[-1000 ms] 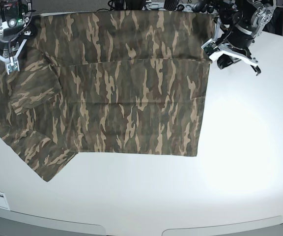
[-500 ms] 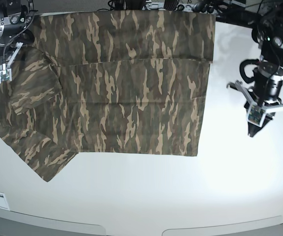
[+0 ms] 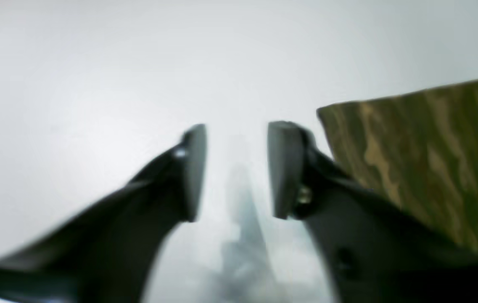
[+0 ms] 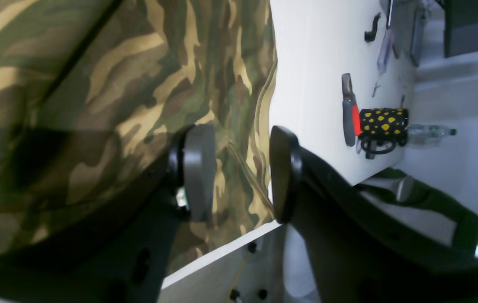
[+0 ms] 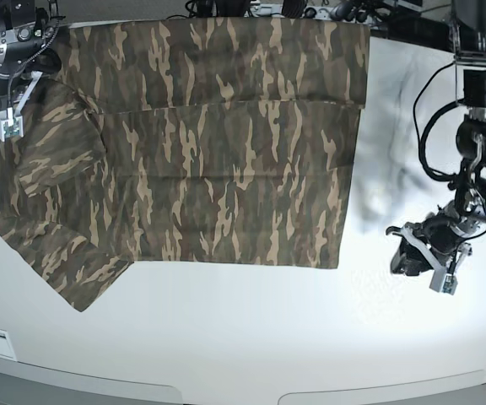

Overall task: Fold the T-shirt properly
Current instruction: 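Release the shirt with the left gripper and move it to the hem corner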

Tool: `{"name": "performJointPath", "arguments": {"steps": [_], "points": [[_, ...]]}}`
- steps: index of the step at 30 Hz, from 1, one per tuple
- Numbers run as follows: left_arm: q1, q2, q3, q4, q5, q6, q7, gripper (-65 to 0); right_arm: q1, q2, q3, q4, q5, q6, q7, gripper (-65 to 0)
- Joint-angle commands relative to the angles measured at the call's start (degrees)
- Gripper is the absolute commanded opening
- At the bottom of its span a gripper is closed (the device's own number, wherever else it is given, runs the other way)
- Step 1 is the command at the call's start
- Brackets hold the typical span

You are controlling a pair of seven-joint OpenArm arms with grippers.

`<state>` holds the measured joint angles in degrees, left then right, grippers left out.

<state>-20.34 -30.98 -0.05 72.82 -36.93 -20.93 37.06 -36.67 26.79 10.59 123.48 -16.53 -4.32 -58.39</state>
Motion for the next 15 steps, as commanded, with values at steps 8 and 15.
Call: {"name": "performJointPath", "arguments": {"steps": [8, 15], "points": [[-9.46, 5.95, -0.11, -16.87, -8.22, -2.40, 6.99, -30.3, 0.00, 0.83, 0.44, 1.03, -1.27, -0.63, 0.37, -40.8], [-9.86, 9.81, 2.16, -23.26, -11.78, -5.27, 10.95, -30.4, 0.02, 0.83, 0.44, 1.03, -1.27, -0.74, 0.76, -40.8]]}}
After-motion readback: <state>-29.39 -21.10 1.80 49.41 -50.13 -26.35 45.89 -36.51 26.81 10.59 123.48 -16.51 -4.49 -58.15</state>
